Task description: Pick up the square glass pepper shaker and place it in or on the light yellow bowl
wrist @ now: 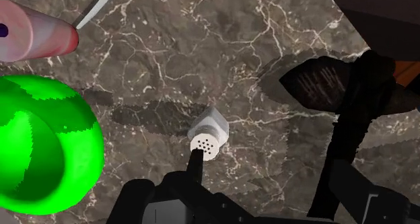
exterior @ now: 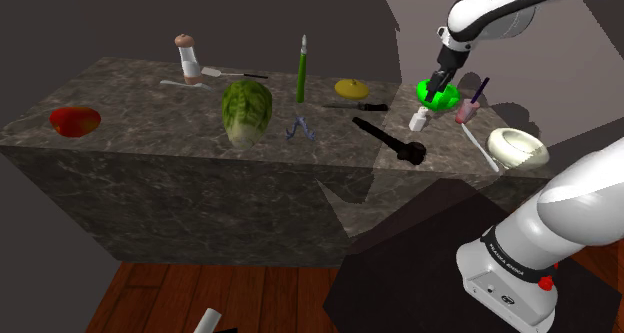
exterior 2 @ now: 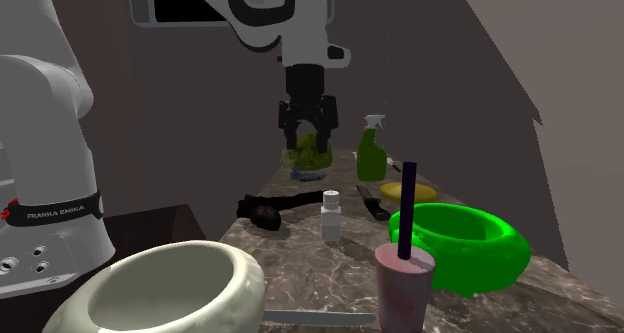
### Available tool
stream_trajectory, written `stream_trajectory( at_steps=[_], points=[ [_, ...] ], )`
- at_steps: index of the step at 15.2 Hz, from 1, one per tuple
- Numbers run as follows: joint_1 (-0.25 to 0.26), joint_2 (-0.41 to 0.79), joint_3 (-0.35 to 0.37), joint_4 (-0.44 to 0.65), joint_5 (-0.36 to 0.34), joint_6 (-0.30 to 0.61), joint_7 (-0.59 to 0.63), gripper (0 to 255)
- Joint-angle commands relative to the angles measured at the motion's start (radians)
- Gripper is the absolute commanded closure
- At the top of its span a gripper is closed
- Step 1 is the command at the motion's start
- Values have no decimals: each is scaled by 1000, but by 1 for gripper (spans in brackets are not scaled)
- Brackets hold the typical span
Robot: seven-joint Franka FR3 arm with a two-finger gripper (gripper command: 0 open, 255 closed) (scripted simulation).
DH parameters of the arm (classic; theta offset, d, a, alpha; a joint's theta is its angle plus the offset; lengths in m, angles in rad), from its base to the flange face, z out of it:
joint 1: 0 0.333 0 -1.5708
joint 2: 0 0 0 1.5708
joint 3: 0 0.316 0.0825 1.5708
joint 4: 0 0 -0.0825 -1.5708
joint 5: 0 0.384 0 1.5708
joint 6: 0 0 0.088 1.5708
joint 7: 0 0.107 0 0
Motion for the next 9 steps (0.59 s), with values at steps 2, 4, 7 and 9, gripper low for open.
stream_trajectory(
  at_steps=[2,4,7,9],
  points=[
    [-5,125,-33,48,60,71,-74,0],
    [-15,208,-46,89,111,105,-128,0],
    [-23,252,-45,94,137,139,-152,0],
    [-25,272,-44,87,148,165,-161,0]
  ],
)
